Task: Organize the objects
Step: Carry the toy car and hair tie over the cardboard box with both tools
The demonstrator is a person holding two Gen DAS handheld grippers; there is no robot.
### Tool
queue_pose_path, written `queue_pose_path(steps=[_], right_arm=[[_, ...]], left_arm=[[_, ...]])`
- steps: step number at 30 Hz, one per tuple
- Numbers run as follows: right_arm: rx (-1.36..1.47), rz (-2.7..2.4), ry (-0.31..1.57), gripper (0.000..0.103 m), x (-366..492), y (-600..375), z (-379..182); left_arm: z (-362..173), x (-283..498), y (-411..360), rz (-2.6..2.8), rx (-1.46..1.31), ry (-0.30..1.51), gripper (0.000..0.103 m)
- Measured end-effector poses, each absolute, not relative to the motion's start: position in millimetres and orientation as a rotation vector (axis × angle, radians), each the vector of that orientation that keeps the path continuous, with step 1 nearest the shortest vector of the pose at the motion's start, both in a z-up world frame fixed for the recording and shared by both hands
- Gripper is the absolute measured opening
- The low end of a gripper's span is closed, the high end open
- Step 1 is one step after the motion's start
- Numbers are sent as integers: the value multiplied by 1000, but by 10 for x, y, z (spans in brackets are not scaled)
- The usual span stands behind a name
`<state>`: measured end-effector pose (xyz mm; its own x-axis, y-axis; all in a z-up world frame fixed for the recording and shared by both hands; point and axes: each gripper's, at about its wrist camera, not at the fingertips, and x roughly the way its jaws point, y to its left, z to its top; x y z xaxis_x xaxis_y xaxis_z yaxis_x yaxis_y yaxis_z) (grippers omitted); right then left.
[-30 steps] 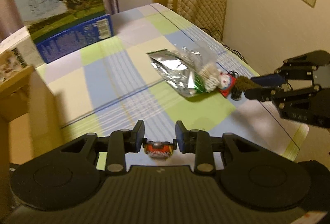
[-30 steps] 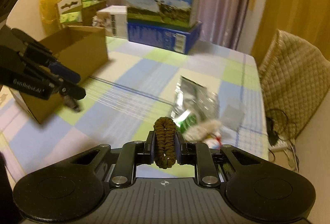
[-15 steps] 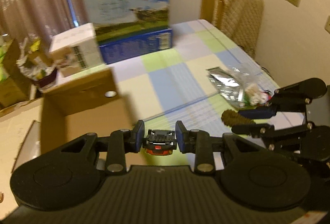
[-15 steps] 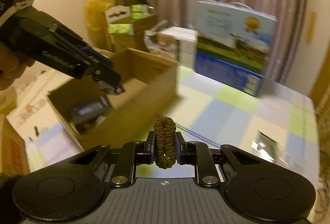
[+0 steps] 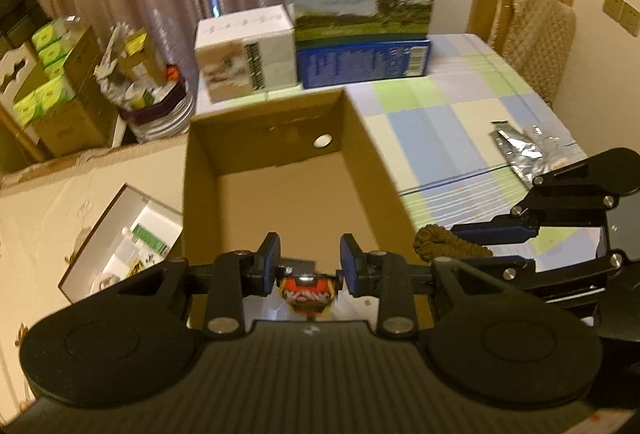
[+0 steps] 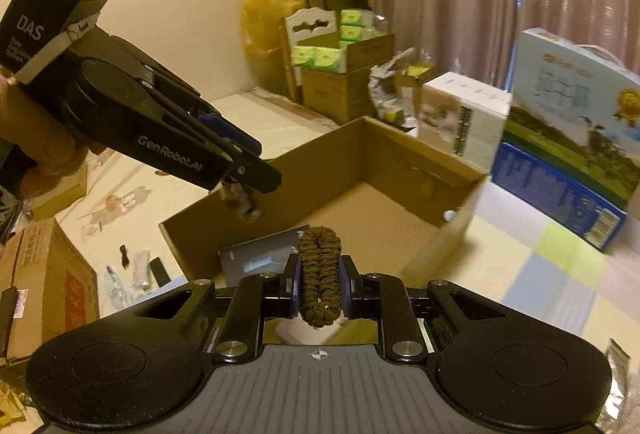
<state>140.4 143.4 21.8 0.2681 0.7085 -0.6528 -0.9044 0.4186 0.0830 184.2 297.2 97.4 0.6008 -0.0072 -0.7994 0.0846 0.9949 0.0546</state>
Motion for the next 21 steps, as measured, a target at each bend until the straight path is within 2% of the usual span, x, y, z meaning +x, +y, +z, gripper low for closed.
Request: queue_pose_path(steps=[21], right_arm=[[-390,1125,758,16,1473,1704,-211]], left_arm=[[366,1912,3281,-35,-1,993,28]])
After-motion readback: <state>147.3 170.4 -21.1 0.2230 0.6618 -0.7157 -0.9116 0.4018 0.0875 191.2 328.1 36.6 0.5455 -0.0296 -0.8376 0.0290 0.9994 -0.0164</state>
